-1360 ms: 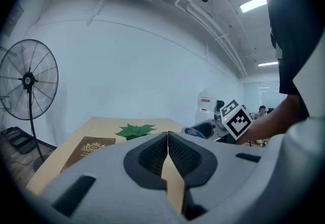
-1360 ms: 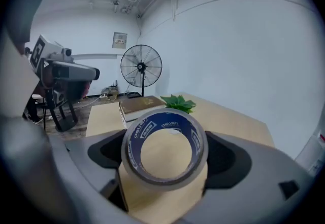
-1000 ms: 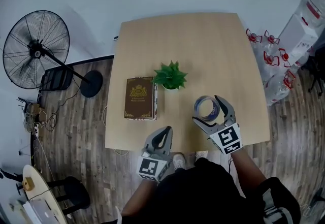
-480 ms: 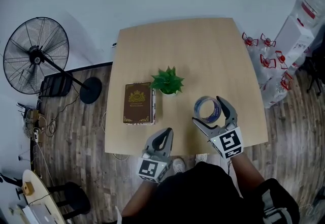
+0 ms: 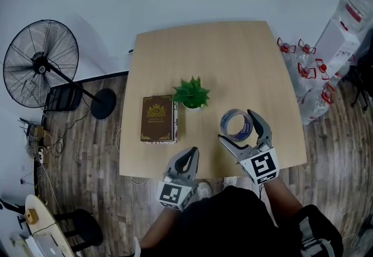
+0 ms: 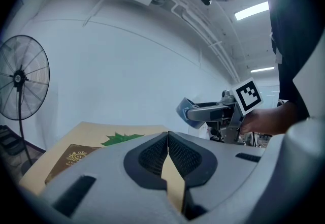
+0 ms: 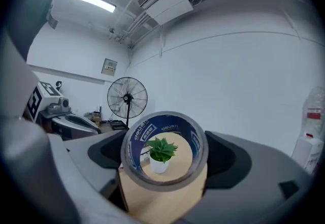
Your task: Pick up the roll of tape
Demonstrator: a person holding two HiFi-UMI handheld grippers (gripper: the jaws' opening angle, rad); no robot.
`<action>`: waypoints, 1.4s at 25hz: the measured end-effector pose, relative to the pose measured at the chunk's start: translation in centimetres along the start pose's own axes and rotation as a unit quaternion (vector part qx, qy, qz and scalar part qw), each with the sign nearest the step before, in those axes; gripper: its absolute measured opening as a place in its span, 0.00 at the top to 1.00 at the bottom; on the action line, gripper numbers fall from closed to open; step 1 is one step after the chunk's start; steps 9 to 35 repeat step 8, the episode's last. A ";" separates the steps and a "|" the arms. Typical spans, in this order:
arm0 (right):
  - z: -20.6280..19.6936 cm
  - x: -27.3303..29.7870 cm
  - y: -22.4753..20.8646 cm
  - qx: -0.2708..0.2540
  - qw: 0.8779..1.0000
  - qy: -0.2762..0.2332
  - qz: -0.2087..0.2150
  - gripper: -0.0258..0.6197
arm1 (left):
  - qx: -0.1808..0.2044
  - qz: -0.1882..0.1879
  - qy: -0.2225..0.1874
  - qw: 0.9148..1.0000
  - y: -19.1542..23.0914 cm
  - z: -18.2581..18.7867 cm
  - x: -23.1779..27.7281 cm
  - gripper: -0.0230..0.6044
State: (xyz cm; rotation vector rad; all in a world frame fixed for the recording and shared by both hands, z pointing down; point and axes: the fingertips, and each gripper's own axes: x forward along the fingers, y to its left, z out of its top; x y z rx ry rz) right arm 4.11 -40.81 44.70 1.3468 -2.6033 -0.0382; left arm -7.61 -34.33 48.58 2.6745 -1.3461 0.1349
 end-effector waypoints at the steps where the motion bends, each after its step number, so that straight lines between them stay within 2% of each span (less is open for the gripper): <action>1: 0.1 0.0 0.0 -0.001 1.000 -0.001 0.000 0.28 | 0.000 0.001 -0.002 1.000 0.0 0.0 0.0 0.95; 35: 0.7 0.1 0.4 0.001 1.000 -0.013 0.001 0.28 | 0.001 0.007 -0.012 1.000 0.4 0.5 -0.1 0.95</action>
